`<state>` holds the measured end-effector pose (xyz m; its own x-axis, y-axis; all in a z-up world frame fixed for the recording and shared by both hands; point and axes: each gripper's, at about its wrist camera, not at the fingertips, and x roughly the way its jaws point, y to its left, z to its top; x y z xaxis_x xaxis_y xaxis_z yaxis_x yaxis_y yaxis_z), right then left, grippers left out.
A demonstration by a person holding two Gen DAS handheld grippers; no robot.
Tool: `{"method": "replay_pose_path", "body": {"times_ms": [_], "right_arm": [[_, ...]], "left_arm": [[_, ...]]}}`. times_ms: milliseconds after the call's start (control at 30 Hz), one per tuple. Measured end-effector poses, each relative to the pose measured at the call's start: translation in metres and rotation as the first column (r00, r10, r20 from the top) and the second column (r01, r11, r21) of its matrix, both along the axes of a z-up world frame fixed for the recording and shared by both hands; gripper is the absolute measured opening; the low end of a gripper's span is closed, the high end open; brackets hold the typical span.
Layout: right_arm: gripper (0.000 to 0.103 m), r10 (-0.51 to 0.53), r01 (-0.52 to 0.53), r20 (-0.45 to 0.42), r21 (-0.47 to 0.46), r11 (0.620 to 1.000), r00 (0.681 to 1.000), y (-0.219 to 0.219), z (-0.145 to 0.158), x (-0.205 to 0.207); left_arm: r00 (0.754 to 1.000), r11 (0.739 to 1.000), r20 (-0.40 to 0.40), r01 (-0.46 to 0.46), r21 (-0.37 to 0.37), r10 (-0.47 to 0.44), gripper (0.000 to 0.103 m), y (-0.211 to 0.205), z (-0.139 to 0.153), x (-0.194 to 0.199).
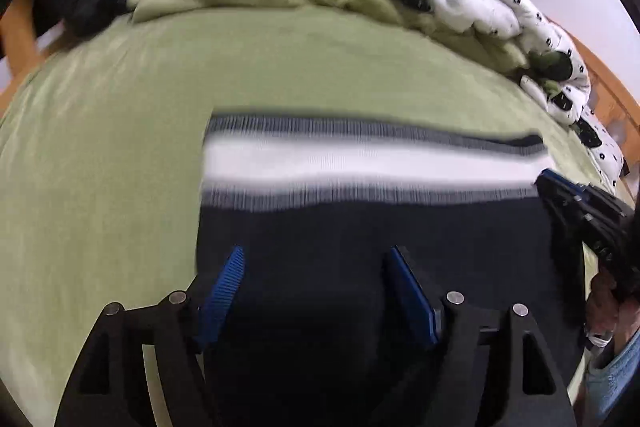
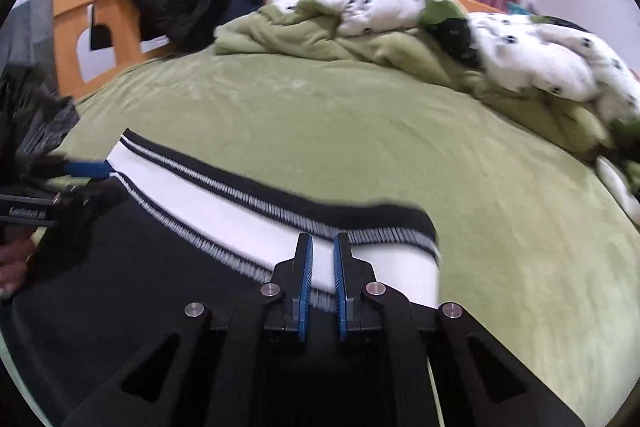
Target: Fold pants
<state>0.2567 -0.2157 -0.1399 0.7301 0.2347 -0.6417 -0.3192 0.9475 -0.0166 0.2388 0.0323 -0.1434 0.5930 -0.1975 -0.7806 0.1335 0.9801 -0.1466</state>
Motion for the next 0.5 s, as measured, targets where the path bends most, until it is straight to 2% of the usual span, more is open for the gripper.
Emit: {"method": "replay_pose_path", "body": {"times_ms": [33, 67, 133, 333, 500], "right_arm": [[0.012, -0.02, 0.021, -0.015, 0.019, 1.0, 1.0, -0.003, 0.003, -0.012], [0.022, -0.014, 0.015, -0.031, 0.023, 1.0, 0.999, -0.006, 0.003, -0.018], [0.035, 0.009, -0.006, -0.083, 0.027, 1.0, 0.997, -0.009, 0.001, -0.036], [0.037, 0.004, -0.006, -0.1, -0.027, 1.0, 0.995, -0.016, -0.008, -0.097], [0.036, -0.039, 0.048, -0.167, 0.049, 0.998, 0.985, -0.037, -0.015, -0.119]], "left_arm": [[1.0, 1.0, 0.009, -0.003, 0.015, 0.003, 0.072, 0.001, 0.0, -0.017], [1.0, 1.0, 0.008, -0.007, 0.017, 0.007, 0.072, 0.003, -0.001, -0.025], [0.999, 0.999, -0.015, -0.038, -0.025, 0.037, 0.072, 0.01, -0.005, -0.051], [0.996, 0.993, -0.011, -0.085, -0.084, 0.084, 0.072, 0.021, -0.011, -0.1], [0.995, 0.992, -0.026, -0.095, -0.087, 0.093, 0.072, 0.023, -0.008, -0.117]]}}
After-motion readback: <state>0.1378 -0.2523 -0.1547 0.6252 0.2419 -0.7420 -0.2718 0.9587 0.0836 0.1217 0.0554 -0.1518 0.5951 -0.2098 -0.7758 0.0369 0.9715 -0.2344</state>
